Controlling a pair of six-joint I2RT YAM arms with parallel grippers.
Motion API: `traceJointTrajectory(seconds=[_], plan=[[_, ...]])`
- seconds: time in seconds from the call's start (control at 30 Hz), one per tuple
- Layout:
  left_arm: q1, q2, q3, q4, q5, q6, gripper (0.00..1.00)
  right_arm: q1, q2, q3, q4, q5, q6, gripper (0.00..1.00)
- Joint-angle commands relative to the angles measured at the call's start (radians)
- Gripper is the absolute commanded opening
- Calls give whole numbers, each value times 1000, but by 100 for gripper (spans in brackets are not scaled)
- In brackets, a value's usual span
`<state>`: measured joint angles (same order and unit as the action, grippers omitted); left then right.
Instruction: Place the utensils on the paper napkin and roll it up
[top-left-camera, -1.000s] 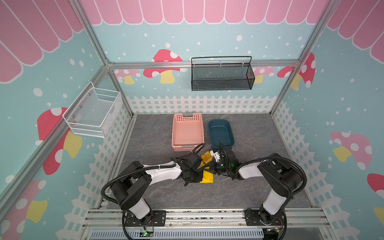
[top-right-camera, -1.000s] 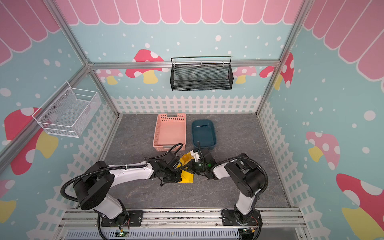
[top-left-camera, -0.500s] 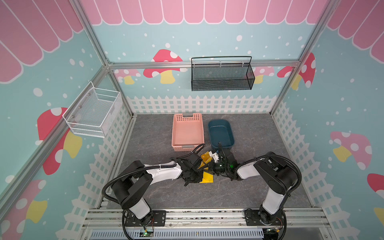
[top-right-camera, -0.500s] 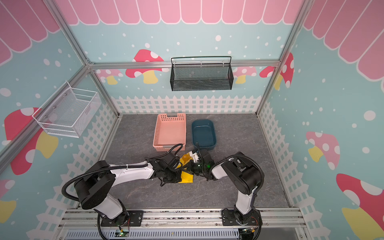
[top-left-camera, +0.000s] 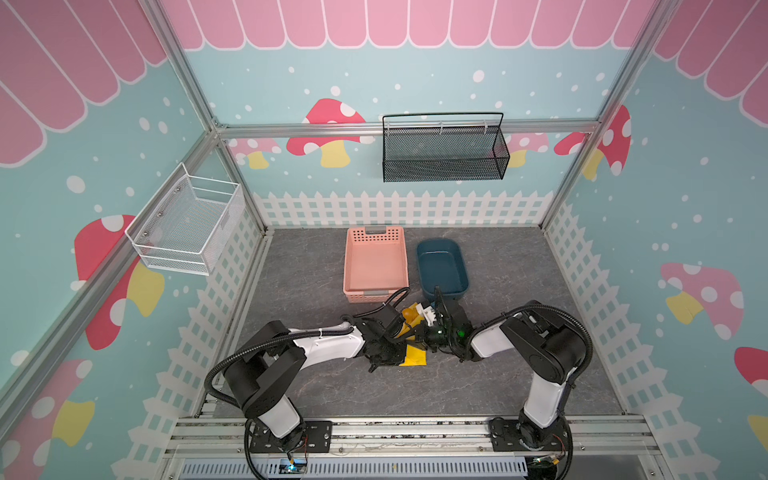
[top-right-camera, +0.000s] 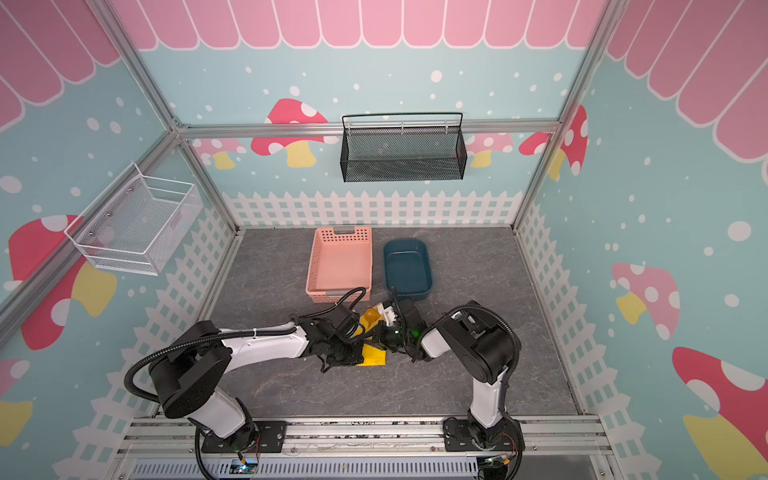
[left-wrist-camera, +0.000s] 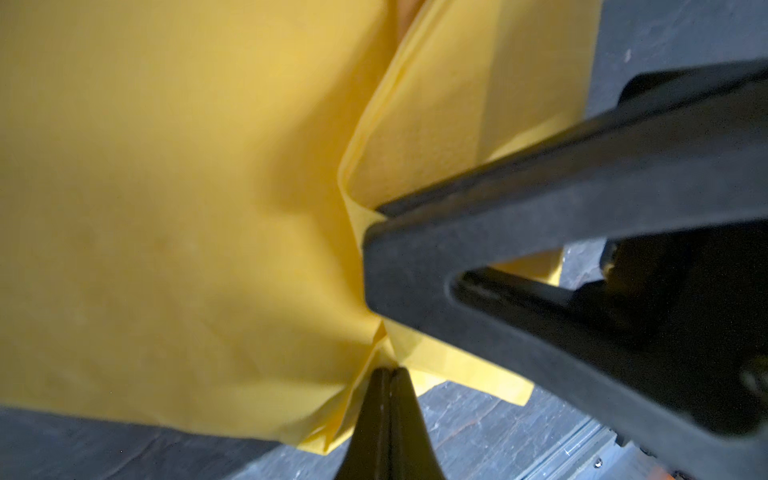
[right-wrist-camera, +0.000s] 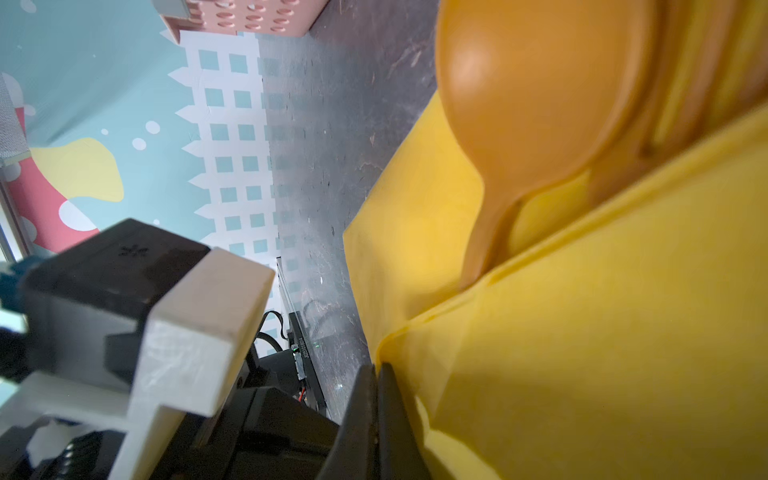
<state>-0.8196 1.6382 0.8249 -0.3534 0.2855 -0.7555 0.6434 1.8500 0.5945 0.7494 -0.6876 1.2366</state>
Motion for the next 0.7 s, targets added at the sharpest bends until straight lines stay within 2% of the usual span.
traceJointTrajectory(seconds=[0.0, 0.37, 0.47, 0.67], plan=[[2, 17, -5, 6, -3, -7, 0, 10, 26, 18, 49, -16, 24, 3], [2, 13, -2, 2, -4, -5, 0, 11, 40, 12, 51, -12, 21, 4], [2, 7, -3, 0, -10, -5, 0, 11, 41, 2, 52, -12, 19, 7], [4, -32, 3, -22, -40, -7, 0, 12, 41, -4, 46, -7, 16, 23]])
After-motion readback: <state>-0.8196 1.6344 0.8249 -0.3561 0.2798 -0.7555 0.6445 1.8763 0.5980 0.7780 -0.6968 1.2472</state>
